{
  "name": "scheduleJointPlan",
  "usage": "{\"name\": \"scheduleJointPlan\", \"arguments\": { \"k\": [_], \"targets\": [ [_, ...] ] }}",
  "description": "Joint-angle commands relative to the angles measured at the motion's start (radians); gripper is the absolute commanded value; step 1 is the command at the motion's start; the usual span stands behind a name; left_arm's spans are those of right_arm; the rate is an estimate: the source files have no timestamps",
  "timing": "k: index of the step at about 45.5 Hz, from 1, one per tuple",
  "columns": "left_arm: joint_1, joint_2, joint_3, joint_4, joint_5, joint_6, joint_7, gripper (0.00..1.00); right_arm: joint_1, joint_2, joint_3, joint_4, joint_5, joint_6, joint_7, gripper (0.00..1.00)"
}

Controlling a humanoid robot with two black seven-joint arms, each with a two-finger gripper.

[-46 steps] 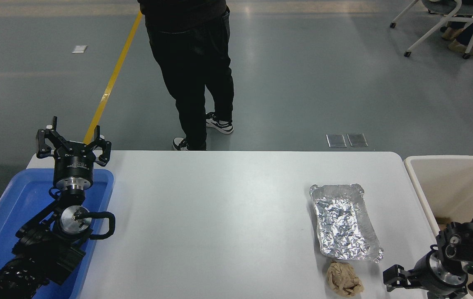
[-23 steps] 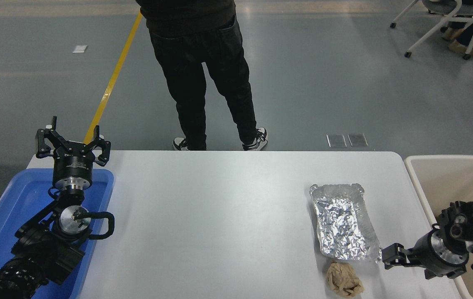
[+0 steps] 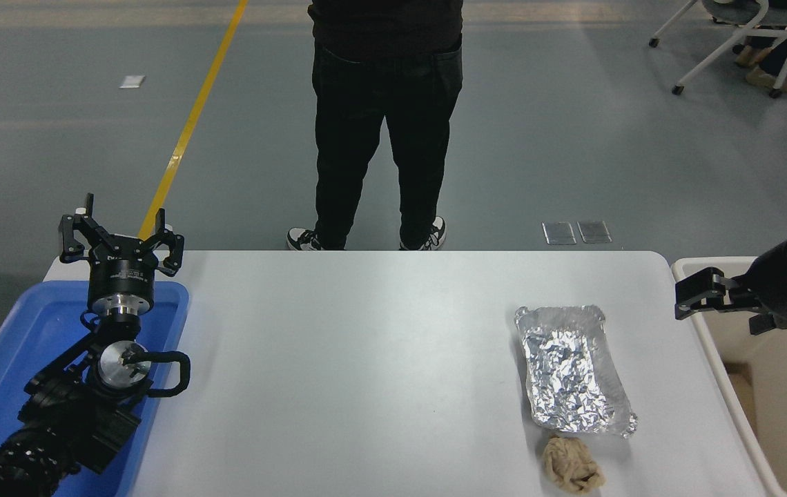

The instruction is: Pick up foil plate and place in dustbin

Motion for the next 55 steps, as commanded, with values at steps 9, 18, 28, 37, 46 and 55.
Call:
{"name": "scheduleJointPlan", "arguments": {
  "k": [9,18,28,37,46,55],
  "targets": [
    [0.0,0.0,0.0,0.0,0.0,0.0,0.0,0.99,0.34,0.365,-0.059,0.064,0.22,0.101,0.007,1.0],
    [0.0,0.0,0.0,0.0,0.001,0.0,0.0,0.99,0.312,0.425,-0.036,0.062,0.233,0.138,0.007,1.0],
    [0.0,0.0,0.0,0.0,0.003,-0.002,0.002,0.99,0.22,0.427,-0.033,0.038,0.236,0.13,0.007,1.0],
    [0.0,0.002,0.0,0.0,0.003,0.0,0.002,0.99,0.087,0.424,-0.031,-0.002,0.219,0.066,0.007,1.0],
    [0.0,0.002,0.0,0.0,0.003,-0.002,0.002,0.99,-0.106,0.427,0.007,-0.071,0.127,-0.058,0.007,1.0],
    [0.0,0.002,0.0,0.0,0.003,0.0,0.002,0.99,-0.361,0.43,0.069,-0.192,-0.014,-0.164,0.007,1.0]
  ]
}}
